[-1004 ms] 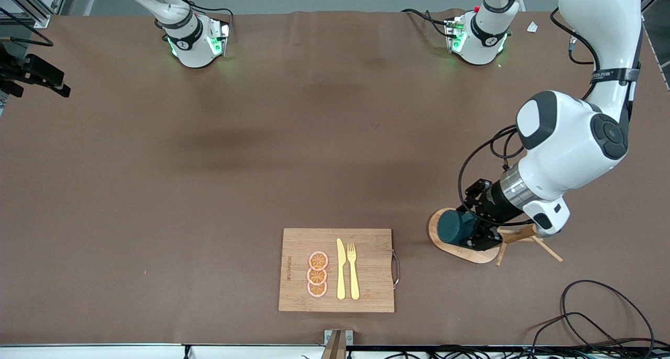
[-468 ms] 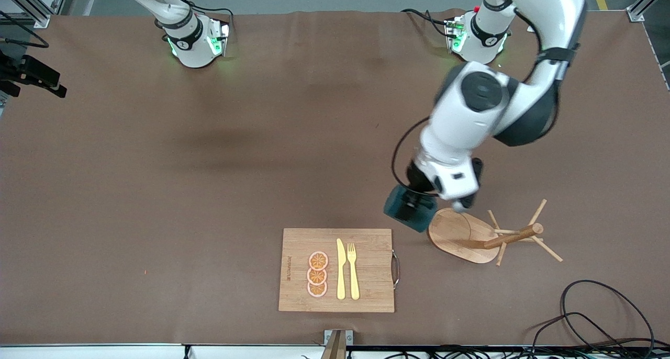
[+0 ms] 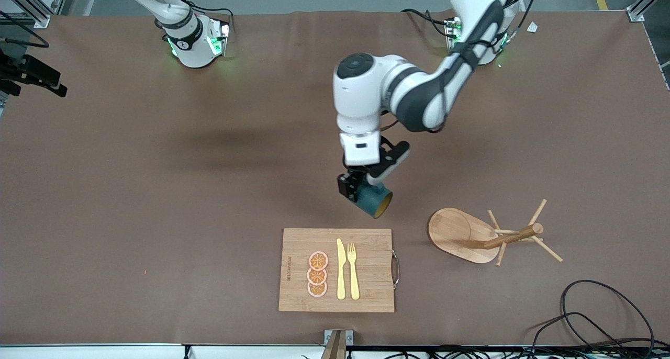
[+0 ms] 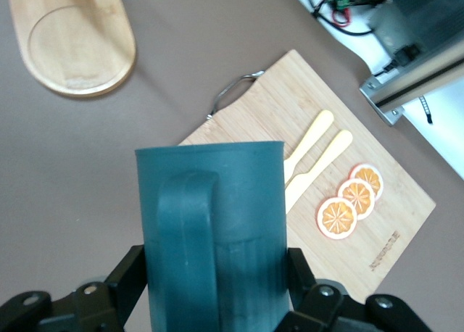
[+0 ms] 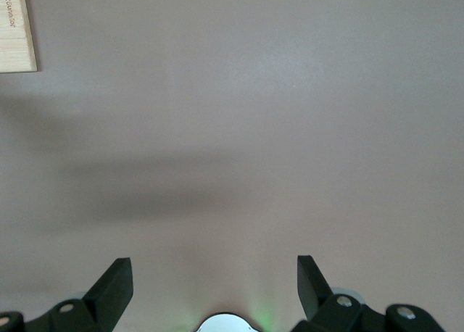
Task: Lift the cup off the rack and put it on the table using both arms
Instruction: 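Lift the mug off the rack peg with the left gripper, then carry the mug toward the table middle and lower it upright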
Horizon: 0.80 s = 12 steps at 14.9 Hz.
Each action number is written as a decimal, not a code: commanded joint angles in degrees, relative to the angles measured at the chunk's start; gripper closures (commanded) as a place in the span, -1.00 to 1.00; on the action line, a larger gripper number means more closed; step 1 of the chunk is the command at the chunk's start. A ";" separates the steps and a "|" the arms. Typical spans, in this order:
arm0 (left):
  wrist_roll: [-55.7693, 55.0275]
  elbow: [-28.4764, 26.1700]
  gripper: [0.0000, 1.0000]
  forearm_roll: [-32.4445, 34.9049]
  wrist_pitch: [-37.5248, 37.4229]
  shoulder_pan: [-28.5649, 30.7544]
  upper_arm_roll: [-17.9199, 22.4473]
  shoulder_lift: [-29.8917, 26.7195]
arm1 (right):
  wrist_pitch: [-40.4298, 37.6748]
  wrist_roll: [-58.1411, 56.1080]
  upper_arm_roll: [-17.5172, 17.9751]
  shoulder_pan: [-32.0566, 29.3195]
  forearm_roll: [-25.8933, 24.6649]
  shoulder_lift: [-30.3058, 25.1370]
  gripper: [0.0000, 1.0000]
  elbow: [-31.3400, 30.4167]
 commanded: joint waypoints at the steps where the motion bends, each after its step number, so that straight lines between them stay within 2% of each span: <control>1: -5.00 0.99 -0.10 9.07 -1.27 -5.01 0.89 3.16 | -0.24 -0.73 0.82 -1.12 0.72 -1.00 -1.00 -0.55; 6: -15.27 0.82 -0.11 27.96 -4.96 -12.75 0.98 9.05 | -0.59 -1.08 0.90 -1.04 0.72 -1.35 -1.00 -0.47; 10: -24.34 0.90 -0.11 47.28 -12.07 -17.42 1.07 16.60 | -0.77 -1.08 0.99 -1.04 0.72 -1.35 -1.00 0.06; 12: -25.14 0.90 -0.12 53.54 -14.98 -18.82 1.25 19.16 | -1.81 -1.08 0.99 -1.04 0.63 -1.26 -1.00 1.02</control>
